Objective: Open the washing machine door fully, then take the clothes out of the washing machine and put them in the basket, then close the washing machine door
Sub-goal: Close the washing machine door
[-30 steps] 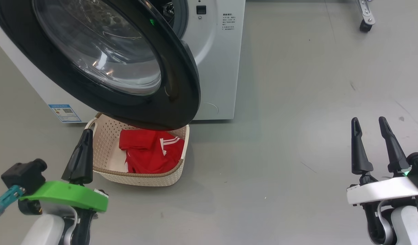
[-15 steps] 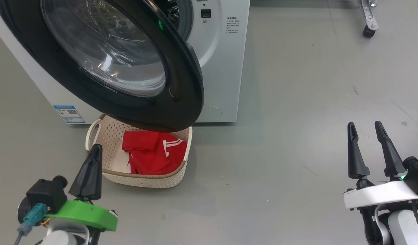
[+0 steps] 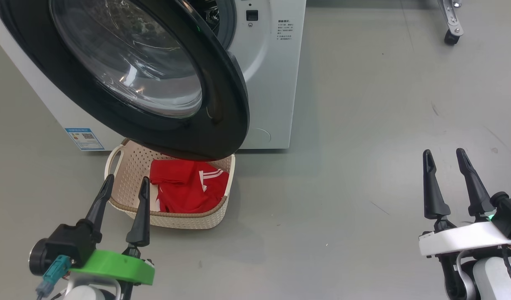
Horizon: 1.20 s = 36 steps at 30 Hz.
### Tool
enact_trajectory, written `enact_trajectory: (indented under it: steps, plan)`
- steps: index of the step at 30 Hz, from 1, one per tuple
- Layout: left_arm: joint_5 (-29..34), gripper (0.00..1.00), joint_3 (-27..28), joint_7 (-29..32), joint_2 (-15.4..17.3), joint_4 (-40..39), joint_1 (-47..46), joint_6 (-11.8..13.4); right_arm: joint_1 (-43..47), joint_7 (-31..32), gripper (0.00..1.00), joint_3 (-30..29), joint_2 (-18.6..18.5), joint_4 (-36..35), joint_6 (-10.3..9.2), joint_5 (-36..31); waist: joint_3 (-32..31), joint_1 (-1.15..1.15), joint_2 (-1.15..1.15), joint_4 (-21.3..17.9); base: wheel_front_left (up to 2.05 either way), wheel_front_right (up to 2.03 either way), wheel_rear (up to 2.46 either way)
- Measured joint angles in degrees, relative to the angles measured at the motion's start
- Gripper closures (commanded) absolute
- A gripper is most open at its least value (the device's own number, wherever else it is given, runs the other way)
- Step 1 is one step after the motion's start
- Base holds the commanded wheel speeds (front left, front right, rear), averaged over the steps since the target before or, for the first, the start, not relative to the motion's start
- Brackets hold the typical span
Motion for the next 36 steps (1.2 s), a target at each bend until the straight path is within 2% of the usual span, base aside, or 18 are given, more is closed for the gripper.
enact_trajectory:
  steps: [22, 36]
  plan:
    - [3.3, 0.0, 2.5, 0.0, -3.1, -1.8, 1.7, -0.1, 0.0, 0.0, 0.0, 0.0, 0.2, -0.2, 0.0, 0.0, 0.5, 0.0, 0.0, 0.0, 0.0, 0.0, 0.0]
    - [4.5, 0.0, 4.1, 0.0, -4.2, -2.4, 2.4, -1.3, 0.0, 0.0, 0.0, 0.0, 0.3, -0.3, 0.0, 0.0, 0.6, 0.0, 0.0, -0.2, 0.0, 0.0, 0.0]
